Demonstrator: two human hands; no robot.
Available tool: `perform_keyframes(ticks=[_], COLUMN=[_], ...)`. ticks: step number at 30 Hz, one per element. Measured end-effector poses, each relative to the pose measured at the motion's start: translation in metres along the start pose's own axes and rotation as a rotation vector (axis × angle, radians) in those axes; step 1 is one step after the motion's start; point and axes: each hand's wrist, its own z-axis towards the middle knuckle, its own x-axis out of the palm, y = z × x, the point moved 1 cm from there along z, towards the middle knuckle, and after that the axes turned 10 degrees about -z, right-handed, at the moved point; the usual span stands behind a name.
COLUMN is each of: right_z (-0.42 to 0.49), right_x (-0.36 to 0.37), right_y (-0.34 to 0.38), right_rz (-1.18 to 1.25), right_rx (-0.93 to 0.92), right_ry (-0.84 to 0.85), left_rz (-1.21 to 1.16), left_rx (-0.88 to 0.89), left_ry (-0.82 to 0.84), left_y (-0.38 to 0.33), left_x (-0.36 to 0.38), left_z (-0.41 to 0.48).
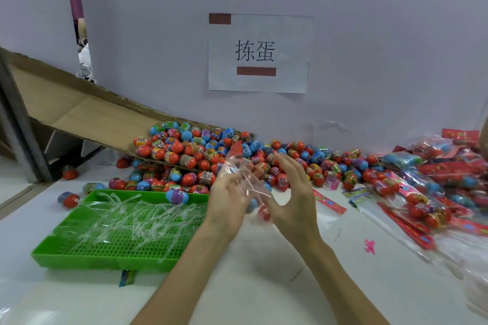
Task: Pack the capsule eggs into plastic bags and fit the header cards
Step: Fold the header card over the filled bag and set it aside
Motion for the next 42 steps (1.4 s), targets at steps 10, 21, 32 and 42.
perform_keyframes(ticks=[10, 21, 32, 42], right_z=[-0.005, -0.005, -0.010, -0.008], right_x=[0.025, 0.021, 0.012, 0.014], right_y=[-0.015, -0.013, 0.012, 0.002], right_rz=[-0.347, -0.134, -0.032, -0.051], right_rx=[0.023, 0.060, -0.210, -0.106], right_ry=[0.542, 0.243, 0.083, 0.008], left_rz=[-0.313, -0.341, -0.308, -0.142], left_rx=[0.122, 0.048, 0.037, -0.163], left_ry=[-0.249, -0.246, -0.282, -0.082], left_y=[-0.034, -0.031, -0.025, 0.006], left_x=[-0.021, -0.021, -0.022, 0.001], left_z=[0.007, 0.006, 0.009, -0.009])
